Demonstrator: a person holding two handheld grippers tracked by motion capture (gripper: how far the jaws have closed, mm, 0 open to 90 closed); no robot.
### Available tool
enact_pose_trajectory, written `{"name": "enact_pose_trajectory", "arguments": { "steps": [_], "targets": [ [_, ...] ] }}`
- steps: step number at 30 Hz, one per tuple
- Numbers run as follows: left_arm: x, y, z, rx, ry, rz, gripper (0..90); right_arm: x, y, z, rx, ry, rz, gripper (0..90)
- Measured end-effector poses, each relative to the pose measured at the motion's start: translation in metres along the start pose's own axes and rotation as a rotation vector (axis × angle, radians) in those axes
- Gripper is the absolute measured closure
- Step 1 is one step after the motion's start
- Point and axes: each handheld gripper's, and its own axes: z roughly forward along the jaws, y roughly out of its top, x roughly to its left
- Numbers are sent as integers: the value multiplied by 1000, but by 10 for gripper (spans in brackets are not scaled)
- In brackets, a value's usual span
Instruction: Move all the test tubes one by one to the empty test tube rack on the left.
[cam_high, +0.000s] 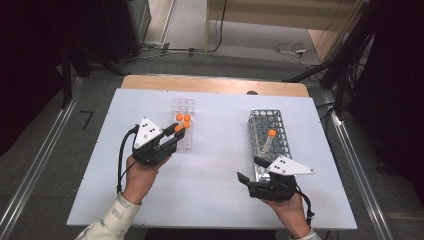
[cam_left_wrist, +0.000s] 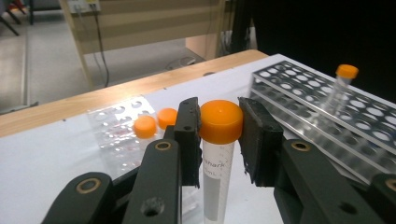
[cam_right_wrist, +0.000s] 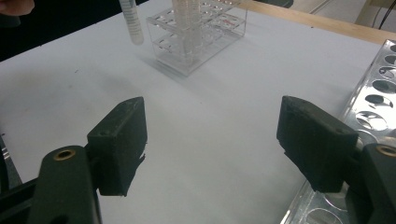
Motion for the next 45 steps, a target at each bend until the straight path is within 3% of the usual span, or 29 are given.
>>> {"name": "enact_pose_trajectory", "arguments": {
  "steps": [10, 18, 45],
  "targets": [
    [16, 8, 19, -26, 61, -26, 702, -1, 0, 0, -5, -3, 5, 235],
    [22, 11, 29, -35, 100, -20, 702, -2, 0, -1, -8, -6, 10, 238],
    [28, -7, 51, 15, 127, -20, 699, -3, -1, -1, -12, -7, 10, 238]
  ]
}}
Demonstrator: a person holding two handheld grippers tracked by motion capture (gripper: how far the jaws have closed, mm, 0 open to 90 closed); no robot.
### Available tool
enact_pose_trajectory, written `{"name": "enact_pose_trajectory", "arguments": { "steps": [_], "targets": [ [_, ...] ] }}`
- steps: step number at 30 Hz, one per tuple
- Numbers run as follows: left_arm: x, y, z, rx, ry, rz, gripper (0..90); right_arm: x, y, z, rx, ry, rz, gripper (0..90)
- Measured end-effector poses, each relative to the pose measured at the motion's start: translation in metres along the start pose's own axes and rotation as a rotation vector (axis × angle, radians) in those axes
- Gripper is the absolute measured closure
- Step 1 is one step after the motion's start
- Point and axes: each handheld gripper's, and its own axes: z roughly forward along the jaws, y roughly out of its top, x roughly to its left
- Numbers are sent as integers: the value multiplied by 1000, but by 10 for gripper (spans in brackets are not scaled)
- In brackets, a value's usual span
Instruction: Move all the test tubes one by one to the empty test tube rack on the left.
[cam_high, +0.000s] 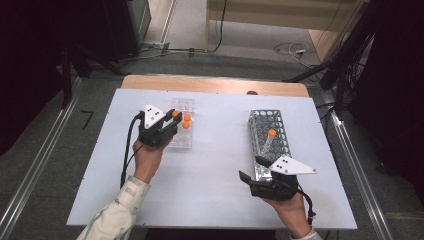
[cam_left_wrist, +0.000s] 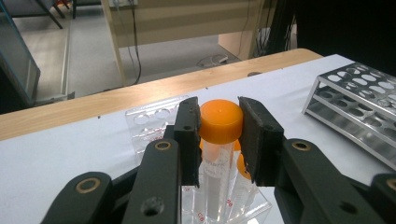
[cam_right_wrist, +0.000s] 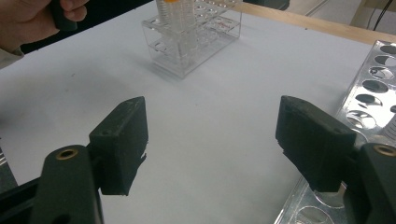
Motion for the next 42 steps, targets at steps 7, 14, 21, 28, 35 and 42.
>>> {"name": "enact_pose_trajectory", "arguments": {
  "steps": [7, 14, 21, 28, 35, 42],
  "targets": [
    [0, -3, 1, 13, 1, 1, 690, 0, 0, 0, 3, 0, 1, 238],
    [-2, -2, -3, -2, 4, -7, 614, -1, 0, 0, 3, -1, 1, 237],
    [-5, -2, -10, 1, 0, -17, 477, -4, -1, -1, 0, -13, 10, 238],
    [-9, -10, -24, 21, -47, -62, 285, -13, 1, -5, -13, -42, 21, 238],
    [-14, -26, -42, 0, -69, -98, 214, -31, -1, -7, -26, -111, 47, 263],
    [-21, -30, -55, 9, -83, -62, 213, -53, 2, -7, -38, -175, 57, 296]
  ]
}}
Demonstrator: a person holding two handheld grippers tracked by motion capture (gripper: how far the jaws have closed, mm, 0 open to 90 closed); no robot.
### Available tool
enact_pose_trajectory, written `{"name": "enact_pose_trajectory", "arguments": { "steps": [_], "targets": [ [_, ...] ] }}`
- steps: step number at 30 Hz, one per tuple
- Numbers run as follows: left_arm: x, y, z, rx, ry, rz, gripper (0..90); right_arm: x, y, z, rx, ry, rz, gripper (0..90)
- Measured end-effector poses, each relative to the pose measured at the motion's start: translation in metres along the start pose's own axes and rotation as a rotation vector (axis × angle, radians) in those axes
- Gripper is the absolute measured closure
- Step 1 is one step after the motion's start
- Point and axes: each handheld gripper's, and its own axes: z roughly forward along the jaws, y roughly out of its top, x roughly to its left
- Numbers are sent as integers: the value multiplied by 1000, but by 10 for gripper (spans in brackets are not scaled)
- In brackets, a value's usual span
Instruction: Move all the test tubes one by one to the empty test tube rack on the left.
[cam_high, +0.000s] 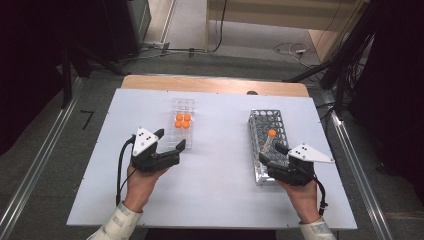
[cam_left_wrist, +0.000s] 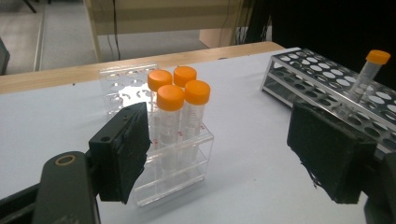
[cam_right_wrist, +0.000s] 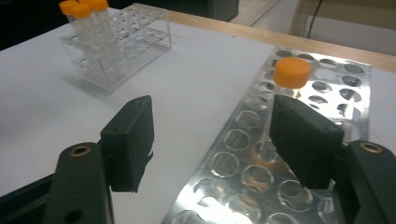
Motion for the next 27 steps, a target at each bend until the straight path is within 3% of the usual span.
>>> {"name": "enact_pose_trajectory", "arguments": {
  "steps": [4, 7, 14, 19, 27],
  "targets": [
    [-3, -2, -5, -5, -9, 8, 213, -15, 2, 5, 10, -22, 15, 324],
    [-4, -3, -6, -1, -16, 7, 213, -26, 6, 10, 20, -26, -4, 379],
    [-3, -4, -7, 1, -17, 1, 213, -52, 10, 19, 49, 51, -44, 459],
    [-2, -5, -6, 4, -13, -1, 213, -58, 8, 28, 82, 90, -51, 494],
    [-1, -6, -5, 7, -16, -11, 214, -64, 6, 38, 107, 112, -75, 578]
  ]
}}
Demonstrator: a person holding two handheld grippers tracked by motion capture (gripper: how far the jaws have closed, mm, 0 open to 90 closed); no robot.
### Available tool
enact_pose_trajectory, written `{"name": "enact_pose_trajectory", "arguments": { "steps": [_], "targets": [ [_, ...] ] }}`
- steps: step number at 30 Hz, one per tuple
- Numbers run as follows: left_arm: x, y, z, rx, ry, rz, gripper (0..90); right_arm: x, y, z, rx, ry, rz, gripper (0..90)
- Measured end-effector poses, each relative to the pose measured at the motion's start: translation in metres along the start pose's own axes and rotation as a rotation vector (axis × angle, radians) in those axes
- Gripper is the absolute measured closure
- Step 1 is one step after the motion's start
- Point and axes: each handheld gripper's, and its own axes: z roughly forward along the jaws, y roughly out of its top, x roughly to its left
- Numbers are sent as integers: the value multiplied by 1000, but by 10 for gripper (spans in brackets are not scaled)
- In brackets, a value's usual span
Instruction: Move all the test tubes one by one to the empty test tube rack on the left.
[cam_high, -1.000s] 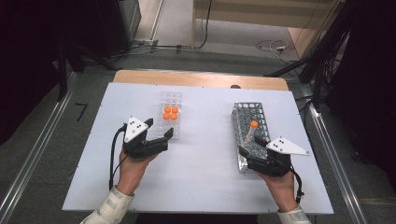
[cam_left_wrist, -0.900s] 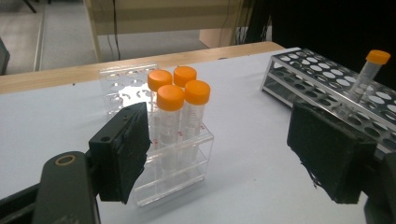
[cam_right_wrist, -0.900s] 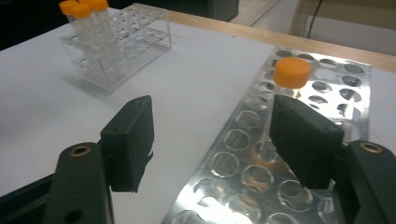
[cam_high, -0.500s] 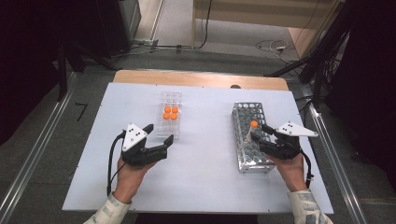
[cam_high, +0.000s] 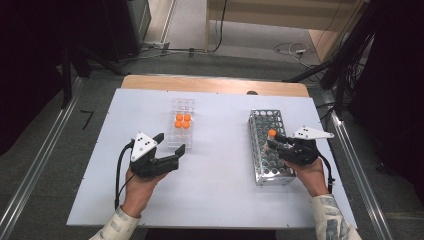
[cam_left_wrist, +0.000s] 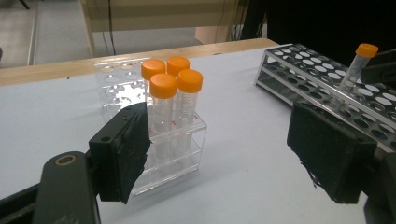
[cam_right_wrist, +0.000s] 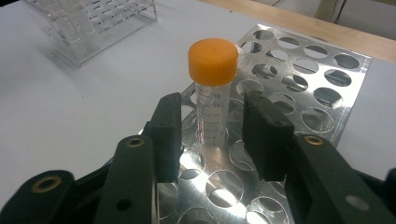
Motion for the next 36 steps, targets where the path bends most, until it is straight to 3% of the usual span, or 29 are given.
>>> {"name": "enact_pose_trajectory", "arguments": {
  "steps": [8, 18, 36],
  "targets": [
    [0, 0, 0, 0, 0, -2, 215, -5, 1, 7, 18, 21, -25, 644],
    [1, -1, 0, 3, -4, 0, 214, -5, 0, 12, 28, 13, -47, 713],
    [1, -1, 1, 15, -6, -6, 187, 1, 19, -12, -57, -22, -70, 718]
  ]
}}
